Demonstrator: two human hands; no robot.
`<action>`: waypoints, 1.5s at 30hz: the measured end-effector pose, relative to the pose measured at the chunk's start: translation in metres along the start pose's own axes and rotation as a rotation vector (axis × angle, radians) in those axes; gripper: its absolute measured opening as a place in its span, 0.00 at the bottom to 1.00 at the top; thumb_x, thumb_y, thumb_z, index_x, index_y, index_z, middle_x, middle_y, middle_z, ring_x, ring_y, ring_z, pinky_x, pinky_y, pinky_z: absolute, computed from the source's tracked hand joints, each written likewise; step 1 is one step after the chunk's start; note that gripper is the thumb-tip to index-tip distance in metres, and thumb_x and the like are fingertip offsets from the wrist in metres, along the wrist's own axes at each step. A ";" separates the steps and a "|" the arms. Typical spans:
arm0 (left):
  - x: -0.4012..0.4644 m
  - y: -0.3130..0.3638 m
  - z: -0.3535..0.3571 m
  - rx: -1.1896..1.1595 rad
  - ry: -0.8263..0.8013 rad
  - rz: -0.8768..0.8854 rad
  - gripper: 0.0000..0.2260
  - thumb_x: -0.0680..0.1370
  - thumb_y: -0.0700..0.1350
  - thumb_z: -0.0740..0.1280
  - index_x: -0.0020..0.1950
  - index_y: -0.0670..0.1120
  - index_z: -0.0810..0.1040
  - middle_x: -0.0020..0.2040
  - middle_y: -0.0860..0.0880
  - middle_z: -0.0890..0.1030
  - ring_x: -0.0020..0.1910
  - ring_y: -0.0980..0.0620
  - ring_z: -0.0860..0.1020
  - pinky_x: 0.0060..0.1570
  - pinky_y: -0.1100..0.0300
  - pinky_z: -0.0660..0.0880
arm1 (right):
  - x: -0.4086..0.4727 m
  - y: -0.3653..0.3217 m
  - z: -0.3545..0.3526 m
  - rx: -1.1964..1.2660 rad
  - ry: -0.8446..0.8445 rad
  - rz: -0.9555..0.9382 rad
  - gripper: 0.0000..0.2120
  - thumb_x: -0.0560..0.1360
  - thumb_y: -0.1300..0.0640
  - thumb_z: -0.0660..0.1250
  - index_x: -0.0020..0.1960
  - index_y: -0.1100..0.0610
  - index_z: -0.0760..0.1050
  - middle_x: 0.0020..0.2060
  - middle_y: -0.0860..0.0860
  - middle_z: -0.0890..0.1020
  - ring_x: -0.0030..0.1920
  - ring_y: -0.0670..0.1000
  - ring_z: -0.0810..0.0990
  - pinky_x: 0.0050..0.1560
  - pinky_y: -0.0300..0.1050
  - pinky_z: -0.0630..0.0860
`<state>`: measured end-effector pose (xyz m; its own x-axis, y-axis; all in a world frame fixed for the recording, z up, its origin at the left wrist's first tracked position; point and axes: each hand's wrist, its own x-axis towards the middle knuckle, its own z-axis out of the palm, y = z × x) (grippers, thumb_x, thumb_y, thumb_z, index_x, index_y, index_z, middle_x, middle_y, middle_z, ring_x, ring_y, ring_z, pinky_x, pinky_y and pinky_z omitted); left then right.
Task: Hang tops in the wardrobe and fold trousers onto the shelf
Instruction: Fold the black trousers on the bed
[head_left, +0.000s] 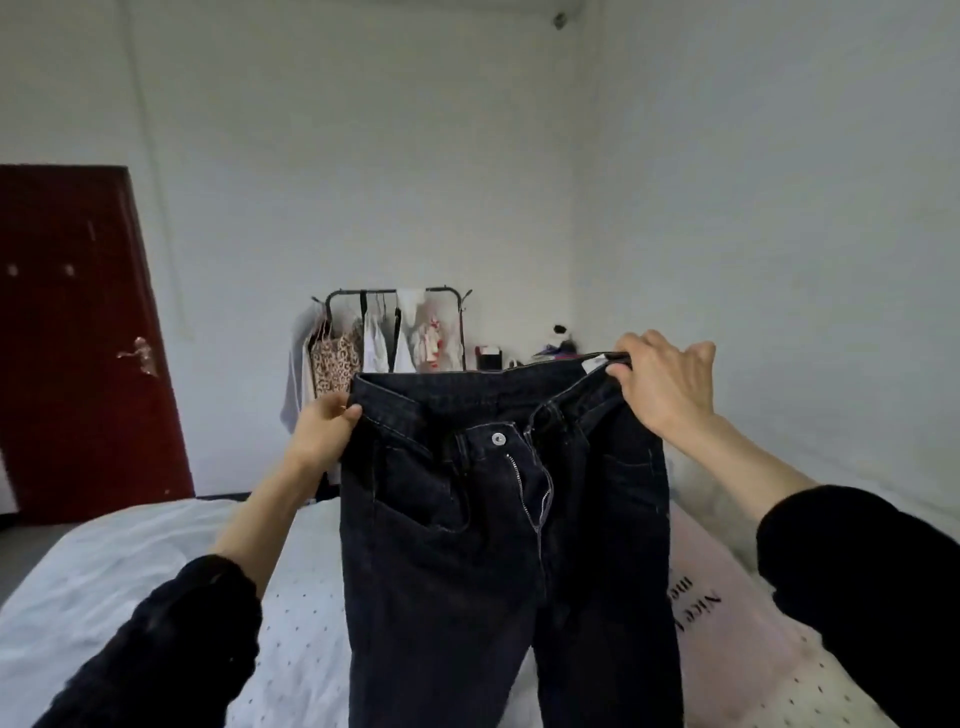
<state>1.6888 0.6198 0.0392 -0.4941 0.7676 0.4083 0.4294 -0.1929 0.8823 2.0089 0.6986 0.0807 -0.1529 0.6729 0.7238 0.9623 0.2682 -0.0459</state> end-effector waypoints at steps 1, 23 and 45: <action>-0.009 -0.015 0.001 0.006 -0.026 -0.032 0.07 0.81 0.35 0.58 0.56 0.41 0.73 0.41 0.45 0.76 0.35 0.56 0.72 0.29 0.73 0.69 | -0.010 -0.002 0.015 0.036 -0.040 0.021 0.13 0.80 0.49 0.58 0.59 0.54 0.73 0.55 0.52 0.77 0.47 0.57 0.79 0.54 0.50 0.60; -0.163 -0.151 -0.044 0.173 -0.368 -0.484 0.09 0.81 0.40 0.60 0.57 0.44 0.78 0.49 0.40 0.82 0.46 0.44 0.79 0.46 0.54 0.72 | -0.162 -0.007 0.102 0.848 -0.657 0.314 0.04 0.71 0.52 0.73 0.43 0.52 0.80 0.39 0.46 0.81 0.49 0.54 0.80 0.51 0.47 0.75; -0.098 -0.334 -0.297 -0.063 0.053 -0.617 0.04 0.77 0.47 0.67 0.43 0.48 0.78 0.42 0.44 0.77 0.38 0.48 0.75 0.38 0.57 0.67 | -0.093 -0.353 0.249 0.814 -1.028 -0.171 0.08 0.74 0.54 0.70 0.53 0.52 0.81 0.51 0.47 0.81 0.54 0.48 0.77 0.57 0.43 0.71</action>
<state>1.3689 0.4278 -0.2259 -0.6743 0.7183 -0.1713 0.0081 0.2392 0.9709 1.6272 0.7127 -0.1418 -0.7050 0.7057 -0.0703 0.5602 0.4933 -0.6654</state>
